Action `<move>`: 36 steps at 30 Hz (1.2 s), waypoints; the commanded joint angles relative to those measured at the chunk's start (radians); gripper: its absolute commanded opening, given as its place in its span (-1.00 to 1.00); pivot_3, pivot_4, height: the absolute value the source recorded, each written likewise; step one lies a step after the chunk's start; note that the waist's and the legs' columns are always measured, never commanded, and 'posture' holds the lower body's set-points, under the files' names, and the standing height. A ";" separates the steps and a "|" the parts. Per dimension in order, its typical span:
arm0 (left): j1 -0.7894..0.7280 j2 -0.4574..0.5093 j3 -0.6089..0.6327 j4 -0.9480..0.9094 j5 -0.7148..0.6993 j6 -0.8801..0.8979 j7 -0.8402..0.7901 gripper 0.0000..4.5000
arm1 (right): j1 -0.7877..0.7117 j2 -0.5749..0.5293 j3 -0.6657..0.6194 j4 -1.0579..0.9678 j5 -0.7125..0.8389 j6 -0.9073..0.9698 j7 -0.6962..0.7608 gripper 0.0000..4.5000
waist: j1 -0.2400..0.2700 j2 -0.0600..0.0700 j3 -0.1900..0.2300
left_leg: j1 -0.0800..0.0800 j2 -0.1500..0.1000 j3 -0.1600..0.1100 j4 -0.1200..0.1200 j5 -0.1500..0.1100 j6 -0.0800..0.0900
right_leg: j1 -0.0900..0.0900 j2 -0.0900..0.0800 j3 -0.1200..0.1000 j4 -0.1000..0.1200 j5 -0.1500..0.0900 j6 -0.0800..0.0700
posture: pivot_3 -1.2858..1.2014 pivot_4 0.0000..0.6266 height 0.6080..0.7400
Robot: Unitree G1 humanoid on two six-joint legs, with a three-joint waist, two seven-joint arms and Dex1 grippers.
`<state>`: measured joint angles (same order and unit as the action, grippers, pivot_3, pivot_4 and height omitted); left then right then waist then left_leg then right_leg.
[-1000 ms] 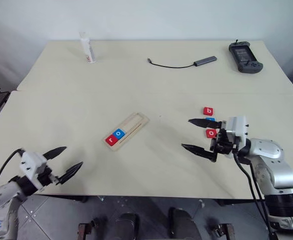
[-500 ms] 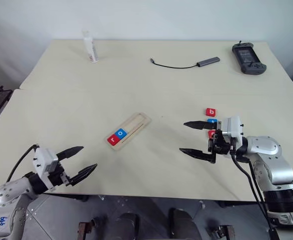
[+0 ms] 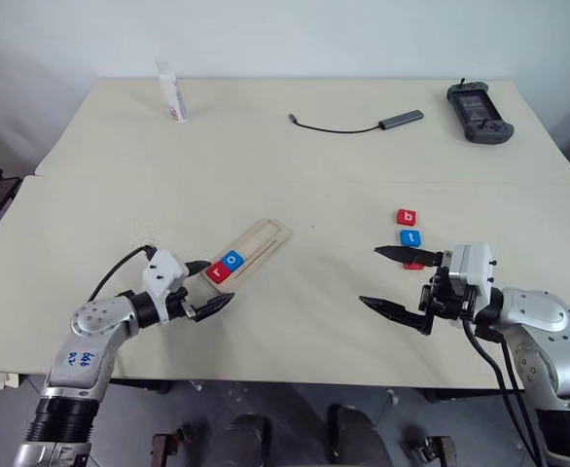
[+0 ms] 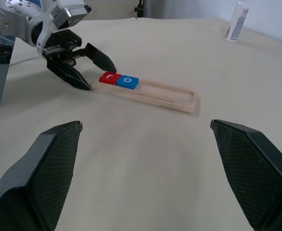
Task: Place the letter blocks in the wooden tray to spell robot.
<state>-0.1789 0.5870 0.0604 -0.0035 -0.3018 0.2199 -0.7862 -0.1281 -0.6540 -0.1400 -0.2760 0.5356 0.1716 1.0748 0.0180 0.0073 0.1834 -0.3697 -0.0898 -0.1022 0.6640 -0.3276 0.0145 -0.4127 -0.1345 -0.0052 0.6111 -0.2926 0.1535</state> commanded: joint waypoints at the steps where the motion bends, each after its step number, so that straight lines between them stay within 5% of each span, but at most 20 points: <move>1: -0.002 -0.013 -0.021 0.023 0.038 0.011 0.029 1.00 | 0.006 -0.011 -0.036 -0.047 0.023 0.004 -0.022 0.99 | 0.003 0.000 0.000 | 0.000 0.000 0.000 0.000 0.000 0.000 | 0.000 0.000 0.000 0.000 0.000 0.000 | 0.03 -0.52 1.00; 12: 0.009 -0.034 -0.022 0.030 0.045 0.045 0.053 1.00 | 0.014 -0.011 -0.034 -0.059 0.026 0.006 -0.045 0.99 | 0.005 0.000 0.000 | 0.001 0.000 0.000 0.000 0.000 0.000 | 0.001 0.000 0.001 0.001 0.000 0.000 | 0.03 -0.52 1.00; 17: 0.025 -0.028 -0.020 0.013 0.034 0.059 0.039 0.52 | 0.017 -0.009 -0.031 -0.056 0.025 0.002 -0.044 1.00 | 0.005 0.000 -0.001 | 0.001 0.000 0.001 0.000 0.000 0.000 | 0.000 0.000 0.001 0.001 0.000 0.000 | 0.03 -0.52 1.00; 22: 0.015 -0.031 -0.009 0.029 0.013 -0.003 -0.015 0.51 | 0.013 -0.011 -0.035 -0.042 0.018 -0.008 -0.042 1.00 | 0.005 0.000 -0.001 | 0.001 0.000 0.001 0.000 0.000 0.000 | 0.000 0.000 0.001 0.000 0.000 0.000 | 0.03 -0.52 1.00; 29: -0.140 -0.048 -0.095 0.110 0.008 -0.199 -0.252 0.51 | 0.110 -0.058 -0.130 -0.064 0.023 -0.021 -0.030 1.00 | 0.017 0.000 0.000 | -0.001 -0.001 -0.001 0.001 0.000 0.000 | 0.001 -0.001 -0.001 -0.001 0.000 0.000 | 0.03 -0.52 1.00; 36: -0.400 -0.138 -0.286 0.412 0.152 -0.410 -0.412 0.51 | 0.368 -0.067 -0.318 -0.117 0.025 -0.041 -0.028 1.00 | 0.020 -0.001 0.000 | -0.001 -0.001 0.001 0.000 0.000 0.001 | 0.001 0.000 -0.001 0.001 0.001 0.001 | 0.03 -0.52 1.00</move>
<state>-0.5546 0.4600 -0.2024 0.3674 -0.1743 -0.1409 -1.1741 0.2115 -0.7194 -0.3982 -0.3571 0.5416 0.1510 1.0401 0.0378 0.0066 0.1830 -0.3708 -0.0917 -0.1009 0.6643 -0.3277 0.0156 -0.4115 -0.1342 -0.0061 0.6119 -0.2920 0.1545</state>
